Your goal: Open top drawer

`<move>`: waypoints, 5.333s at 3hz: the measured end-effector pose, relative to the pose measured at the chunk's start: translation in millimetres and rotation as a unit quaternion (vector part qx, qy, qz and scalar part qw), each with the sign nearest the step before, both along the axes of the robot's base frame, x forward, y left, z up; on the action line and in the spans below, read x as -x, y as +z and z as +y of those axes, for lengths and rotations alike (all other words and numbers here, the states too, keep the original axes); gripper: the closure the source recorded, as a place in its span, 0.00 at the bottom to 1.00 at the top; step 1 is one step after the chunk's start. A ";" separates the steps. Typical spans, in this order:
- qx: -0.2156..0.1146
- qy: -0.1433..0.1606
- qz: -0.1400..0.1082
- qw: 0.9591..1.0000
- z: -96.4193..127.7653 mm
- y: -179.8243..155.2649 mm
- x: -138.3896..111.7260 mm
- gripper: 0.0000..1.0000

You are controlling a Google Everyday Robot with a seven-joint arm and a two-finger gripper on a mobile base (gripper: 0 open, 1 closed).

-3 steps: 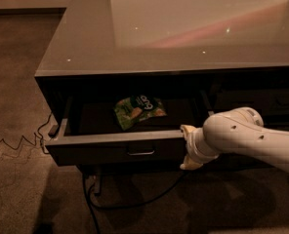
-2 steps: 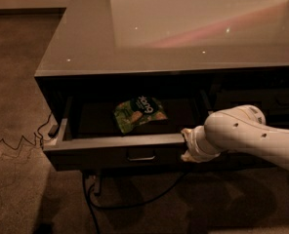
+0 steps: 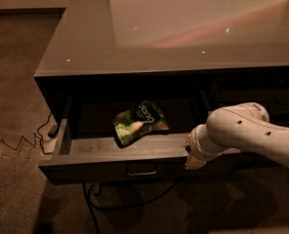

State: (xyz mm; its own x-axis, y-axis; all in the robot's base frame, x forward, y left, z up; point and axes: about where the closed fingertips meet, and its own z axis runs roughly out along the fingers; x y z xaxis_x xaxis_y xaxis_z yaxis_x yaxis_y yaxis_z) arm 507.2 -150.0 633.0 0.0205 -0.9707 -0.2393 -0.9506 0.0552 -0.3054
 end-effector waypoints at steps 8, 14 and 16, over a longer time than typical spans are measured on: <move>0.010 0.041 -0.066 0.997 10.0 32.3 36.9 0.35; -0.121 0.025 -0.149 0.981 -2.2 82.2 -3.2 0.18; -0.136 0.015 -0.180 0.974 -22.1 100.7 -19.4 0.65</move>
Offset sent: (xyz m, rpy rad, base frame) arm -0.1172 0.0408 0.1265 -0.0837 -0.3605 0.2252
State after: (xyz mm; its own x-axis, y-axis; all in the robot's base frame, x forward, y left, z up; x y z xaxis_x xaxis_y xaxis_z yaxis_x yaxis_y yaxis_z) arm 526.6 -172.2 733.7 0.1776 -0.8699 -0.4602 -0.7877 0.1546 -0.5964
